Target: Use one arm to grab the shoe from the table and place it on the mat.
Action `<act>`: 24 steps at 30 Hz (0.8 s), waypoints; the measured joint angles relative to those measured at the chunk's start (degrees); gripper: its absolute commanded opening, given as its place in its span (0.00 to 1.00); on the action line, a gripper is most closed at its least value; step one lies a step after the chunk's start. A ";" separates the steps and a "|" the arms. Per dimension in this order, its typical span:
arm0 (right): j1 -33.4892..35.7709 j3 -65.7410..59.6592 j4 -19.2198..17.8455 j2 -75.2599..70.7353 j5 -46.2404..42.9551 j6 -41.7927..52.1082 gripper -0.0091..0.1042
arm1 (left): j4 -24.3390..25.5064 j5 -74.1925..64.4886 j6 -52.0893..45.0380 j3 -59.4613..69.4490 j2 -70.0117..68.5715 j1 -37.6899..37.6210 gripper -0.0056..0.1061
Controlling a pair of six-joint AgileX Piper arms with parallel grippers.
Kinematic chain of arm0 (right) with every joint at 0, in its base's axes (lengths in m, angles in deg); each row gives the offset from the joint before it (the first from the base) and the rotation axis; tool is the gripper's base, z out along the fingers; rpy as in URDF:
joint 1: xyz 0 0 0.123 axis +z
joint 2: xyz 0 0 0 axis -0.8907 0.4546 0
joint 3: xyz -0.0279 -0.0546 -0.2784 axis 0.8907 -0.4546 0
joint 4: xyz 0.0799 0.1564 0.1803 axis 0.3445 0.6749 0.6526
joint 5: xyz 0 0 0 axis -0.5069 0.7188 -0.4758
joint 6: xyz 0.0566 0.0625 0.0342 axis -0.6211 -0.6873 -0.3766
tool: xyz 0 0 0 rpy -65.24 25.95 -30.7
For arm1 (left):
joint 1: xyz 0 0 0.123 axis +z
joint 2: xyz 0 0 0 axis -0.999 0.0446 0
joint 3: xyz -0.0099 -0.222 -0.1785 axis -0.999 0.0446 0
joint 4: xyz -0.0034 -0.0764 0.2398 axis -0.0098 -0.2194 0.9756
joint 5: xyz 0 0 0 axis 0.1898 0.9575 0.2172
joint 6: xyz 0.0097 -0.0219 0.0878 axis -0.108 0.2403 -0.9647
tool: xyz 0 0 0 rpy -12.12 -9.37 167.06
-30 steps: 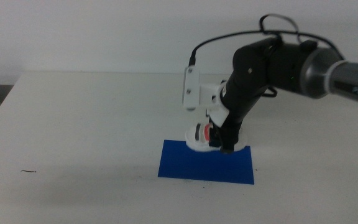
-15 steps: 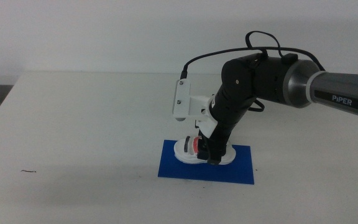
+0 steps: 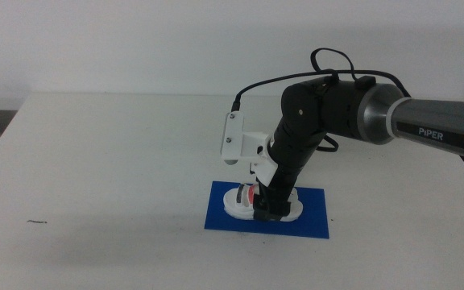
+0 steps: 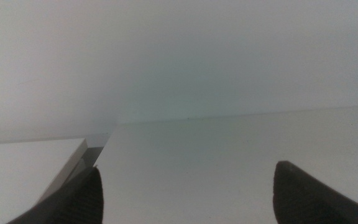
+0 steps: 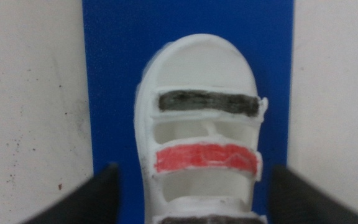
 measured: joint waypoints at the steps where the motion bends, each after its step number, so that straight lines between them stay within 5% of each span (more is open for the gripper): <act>1: 0.00 0.00 0.00 0.00 0.04 -0.34 0.74 | 0.00 0.00 0.00 0.00 0.00 0.00 0.89; 6: -0.18 -3.72 -0.10 -6.71 -3.38 -6.20 0.79 | 0.00 0.00 0.00 0.00 0.00 0.00 0.89; 13: -9.67 -34.10 -0.49 -44.91 -32.45 -30.13 0.79 | 0.00 0.00 0.00 0.00 0.00 0.00 0.89; 19: -19.61 -62.37 -1.26 -79.42 -46.07 -33.79 0.79 | 0.00 0.00 0.00 0.00 0.00 0.00 0.89; 24: -23.47 -78.39 -2.75 -97.14 -48.00 -34.44 0.79 | 0.00 0.00 0.00 0.00 0.00 0.00 0.89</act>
